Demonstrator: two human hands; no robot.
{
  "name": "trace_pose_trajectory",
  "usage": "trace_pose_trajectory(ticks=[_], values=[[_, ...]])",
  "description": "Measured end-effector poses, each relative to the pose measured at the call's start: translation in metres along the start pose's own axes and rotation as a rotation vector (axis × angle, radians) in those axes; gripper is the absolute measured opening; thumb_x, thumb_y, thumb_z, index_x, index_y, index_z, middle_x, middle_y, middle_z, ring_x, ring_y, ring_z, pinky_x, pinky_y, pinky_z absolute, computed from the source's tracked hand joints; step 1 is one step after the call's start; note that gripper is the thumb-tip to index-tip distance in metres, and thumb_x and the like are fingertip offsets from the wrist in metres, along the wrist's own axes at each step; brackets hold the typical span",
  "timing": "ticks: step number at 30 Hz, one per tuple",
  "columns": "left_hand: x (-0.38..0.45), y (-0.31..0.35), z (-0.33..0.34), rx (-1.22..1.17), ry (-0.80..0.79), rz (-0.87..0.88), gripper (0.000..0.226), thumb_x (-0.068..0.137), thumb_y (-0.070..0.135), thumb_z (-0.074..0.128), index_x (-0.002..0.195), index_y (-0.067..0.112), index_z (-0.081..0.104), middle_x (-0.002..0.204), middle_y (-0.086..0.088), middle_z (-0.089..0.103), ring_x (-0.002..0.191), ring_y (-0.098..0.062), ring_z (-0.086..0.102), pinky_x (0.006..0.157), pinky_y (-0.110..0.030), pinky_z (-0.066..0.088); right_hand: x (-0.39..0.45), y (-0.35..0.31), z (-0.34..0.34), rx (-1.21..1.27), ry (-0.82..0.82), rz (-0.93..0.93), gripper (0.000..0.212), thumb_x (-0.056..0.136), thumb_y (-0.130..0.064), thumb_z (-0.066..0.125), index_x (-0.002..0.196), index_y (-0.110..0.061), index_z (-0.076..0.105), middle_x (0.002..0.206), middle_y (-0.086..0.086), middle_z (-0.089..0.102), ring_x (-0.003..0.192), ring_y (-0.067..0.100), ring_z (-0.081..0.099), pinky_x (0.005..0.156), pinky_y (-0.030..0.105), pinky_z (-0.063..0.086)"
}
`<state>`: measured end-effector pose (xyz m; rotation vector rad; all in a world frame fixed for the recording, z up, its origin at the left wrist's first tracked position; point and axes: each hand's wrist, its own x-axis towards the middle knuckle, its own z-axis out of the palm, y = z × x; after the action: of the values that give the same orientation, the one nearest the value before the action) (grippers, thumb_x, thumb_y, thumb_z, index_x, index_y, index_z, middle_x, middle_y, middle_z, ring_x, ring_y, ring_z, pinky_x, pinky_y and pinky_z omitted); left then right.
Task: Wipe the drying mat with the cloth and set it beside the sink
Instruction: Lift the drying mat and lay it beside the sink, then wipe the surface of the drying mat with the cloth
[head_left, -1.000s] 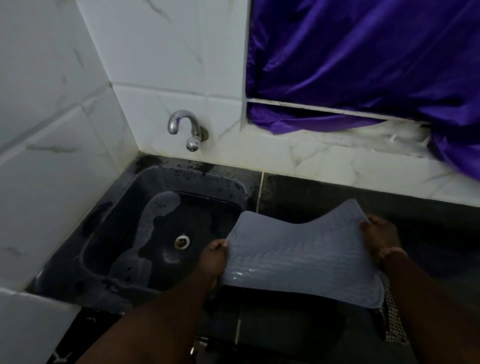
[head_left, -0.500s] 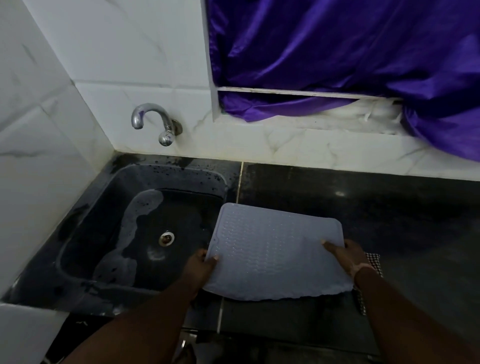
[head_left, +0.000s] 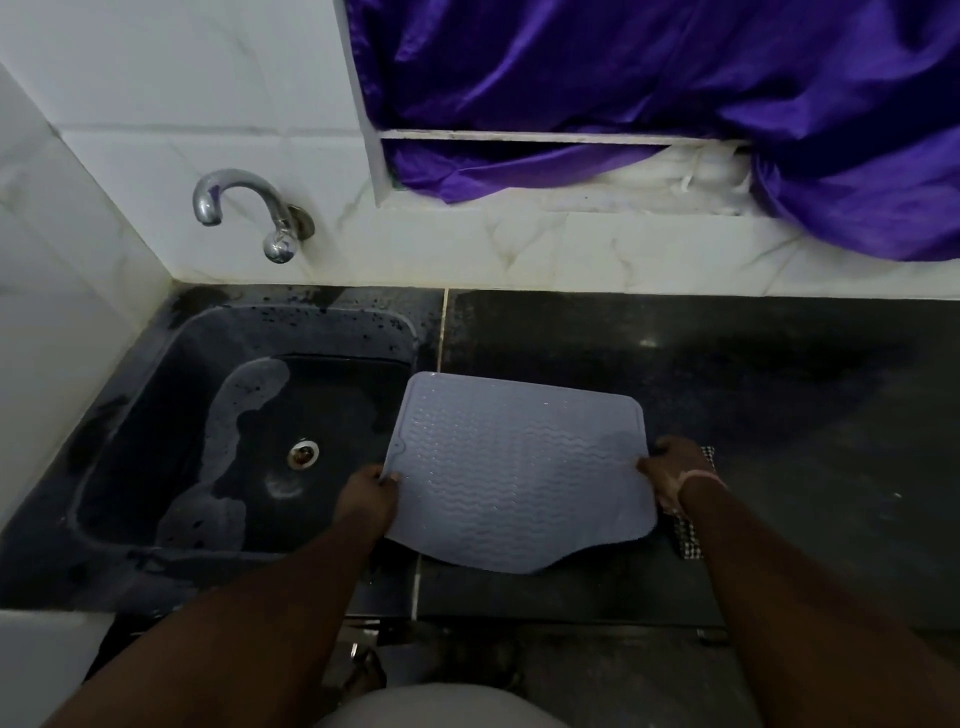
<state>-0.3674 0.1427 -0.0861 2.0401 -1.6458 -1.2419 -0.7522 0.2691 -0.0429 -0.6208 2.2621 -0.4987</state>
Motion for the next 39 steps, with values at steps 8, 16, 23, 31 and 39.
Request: trace_pose_trajectory(ticks=[8, 16, 23, 31, 39], values=[[-0.009, -0.001, 0.007, 0.042, 0.035, 0.008, 0.036, 0.1, 0.033, 0.052, 0.125, 0.008, 0.057, 0.123, -0.018, 0.063, 0.111, -0.037, 0.06, 0.091, -0.039, 0.046, -0.022, 0.008, 0.037, -0.18, 0.425, -0.224, 0.026, 0.095, -0.02, 0.053, 0.109, -0.002, 0.065, 0.106, 0.018, 0.068, 0.096, 0.034, 0.064, 0.088, 0.038, 0.051], [-0.025, -0.007, 0.017, 0.043, 0.135, 0.005, 0.034, 0.1, 0.023, 0.053, 0.13, 0.007, 0.057, 0.123, -0.022, 0.064, 0.112, -0.04, 0.06, 0.09, -0.038, 0.045, -0.031, 0.061, 0.04, -0.367, 0.435, 0.082, 0.063, 0.087, -0.049, 0.059, 0.141, -0.024, 0.04, 0.141, 0.025, 0.038, 0.125, 0.047, 0.039, 0.105, 0.057, 0.03], [-0.036, -0.015, 0.019, 0.031, 0.193, 0.062, 0.033, 0.095, 0.008, 0.05, 0.125, 0.011, 0.063, 0.117, -0.019, 0.067, 0.109, -0.038, 0.062, 0.093, -0.04, 0.048, -0.026, 0.062, 0.038, -0.346, 0.424, 0.024, 0.052, 0.09, -0.023, 0.055, 0.139, -0.014, 0.038, 0.138, 0.032, 0.038, 0.122, 0.049, 0.041, 0.101, 0.056, 0.037], [-0.038, -0.028, 0.005, 0.019, 0.165, 0.066, 0.037, 0.088, 0.002, 0.056, 0.121, 0.015, 0.067, 0.117, -0.011, 0.07, 0.109, -0.032, 0.065, 0.094, -0.037, 0.05, -0.032, 0.037, 0.044, 0.055, 0.507, -0.084, 0.04, 0.09, -0.031, 0.058, 0.121, -0.008, 0.049, 0.106, 0.026, 0.064, 0.097, 0.044, 0.061, 0.085, 0.046, 0.048], [-0.028, -0.042, -0.017, 0.114, 0.017, 0.251, 0.043, 0.081, 0.003, 0.066, 0.122, 0.015, 0.067, 0.117, -0.01, 0.069, 0.109, -0.03, 0.065, 0.095, -0.033, 0.05, -0.086, 0.013, 0.088, 0.372, 0.387, -0.239, 0.028, 0.089, -0.032, 0.069, 0.107, -0.011, 0.062, 0.096, 0.002, 0.062, 0.091, 0.02, 0.059, 0.083, 0.03, 0.045]])
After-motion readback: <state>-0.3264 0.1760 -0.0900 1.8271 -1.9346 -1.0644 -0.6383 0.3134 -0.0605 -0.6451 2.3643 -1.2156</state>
